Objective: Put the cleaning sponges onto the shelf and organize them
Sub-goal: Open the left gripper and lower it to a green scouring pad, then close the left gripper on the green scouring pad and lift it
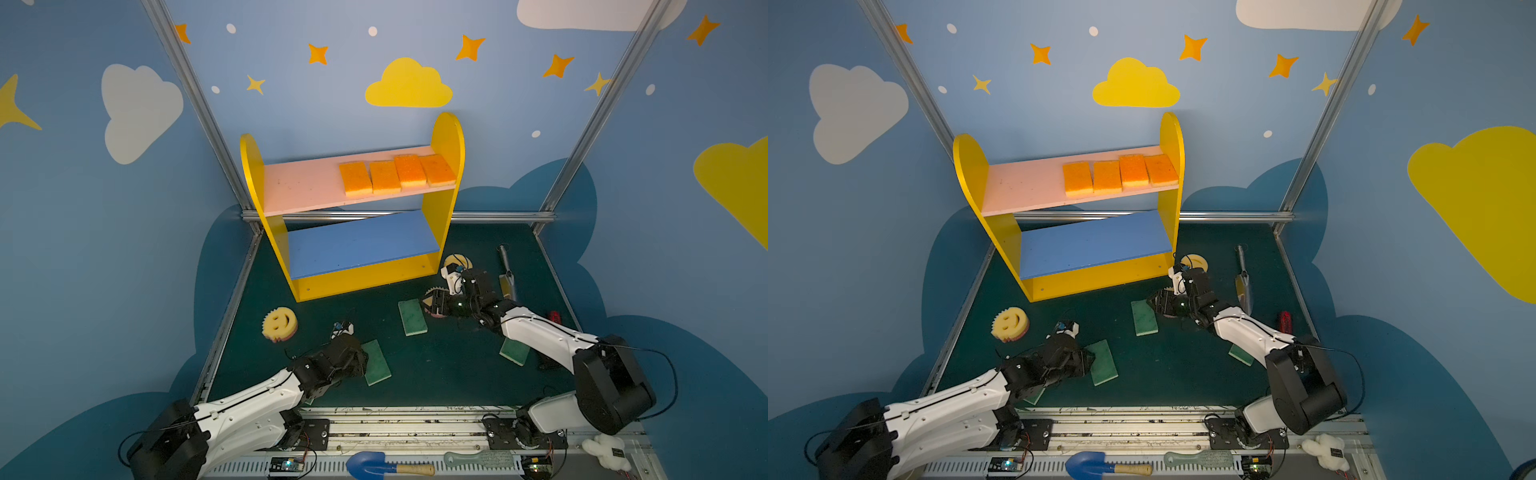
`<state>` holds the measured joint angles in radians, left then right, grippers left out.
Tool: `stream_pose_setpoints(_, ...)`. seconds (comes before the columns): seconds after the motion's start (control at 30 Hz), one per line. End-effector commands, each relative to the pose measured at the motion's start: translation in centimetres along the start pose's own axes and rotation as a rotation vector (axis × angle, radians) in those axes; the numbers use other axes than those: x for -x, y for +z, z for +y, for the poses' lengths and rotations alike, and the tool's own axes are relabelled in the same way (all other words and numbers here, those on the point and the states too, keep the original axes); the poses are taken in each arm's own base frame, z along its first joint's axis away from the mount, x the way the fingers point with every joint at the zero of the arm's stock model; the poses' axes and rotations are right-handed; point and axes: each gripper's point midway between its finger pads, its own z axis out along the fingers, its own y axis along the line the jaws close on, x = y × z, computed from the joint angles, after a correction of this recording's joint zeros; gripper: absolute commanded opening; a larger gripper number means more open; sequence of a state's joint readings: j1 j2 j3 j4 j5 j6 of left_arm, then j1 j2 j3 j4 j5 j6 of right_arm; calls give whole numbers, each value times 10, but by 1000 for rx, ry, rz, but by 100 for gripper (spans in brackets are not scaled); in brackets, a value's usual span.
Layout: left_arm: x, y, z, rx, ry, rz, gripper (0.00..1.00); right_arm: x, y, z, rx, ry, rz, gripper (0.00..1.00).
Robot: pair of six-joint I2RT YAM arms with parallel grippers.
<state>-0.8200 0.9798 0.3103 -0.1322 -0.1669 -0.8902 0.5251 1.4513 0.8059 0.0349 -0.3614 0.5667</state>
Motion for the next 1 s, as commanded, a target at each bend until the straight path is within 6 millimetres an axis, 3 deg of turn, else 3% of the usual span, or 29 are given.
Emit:
stream_pose_setpoints(0.0,-2,7,-13,-82,-77,11,39,3,4,-1,-20,-19,6,71)
stream_pose_setpoints(0.3,-18,16,5,-36,-128,44,31,2,7,-4,-39,-25,12,71)
stream_pose_setpoints(0.53,-9,11,10,-35,-159,-24,4,3,4,-4,-47,-27,4,71)
stream_pose_setpoints(0.77,21,-8,-19,-114,-155,-105,3,7,-4,-4,-66,-41,-18,71)
stream_pose_setpoints(0.97,81,-46,-58,-206,-82,-219,3,9,-13,-11,-76,-7,-42,71)
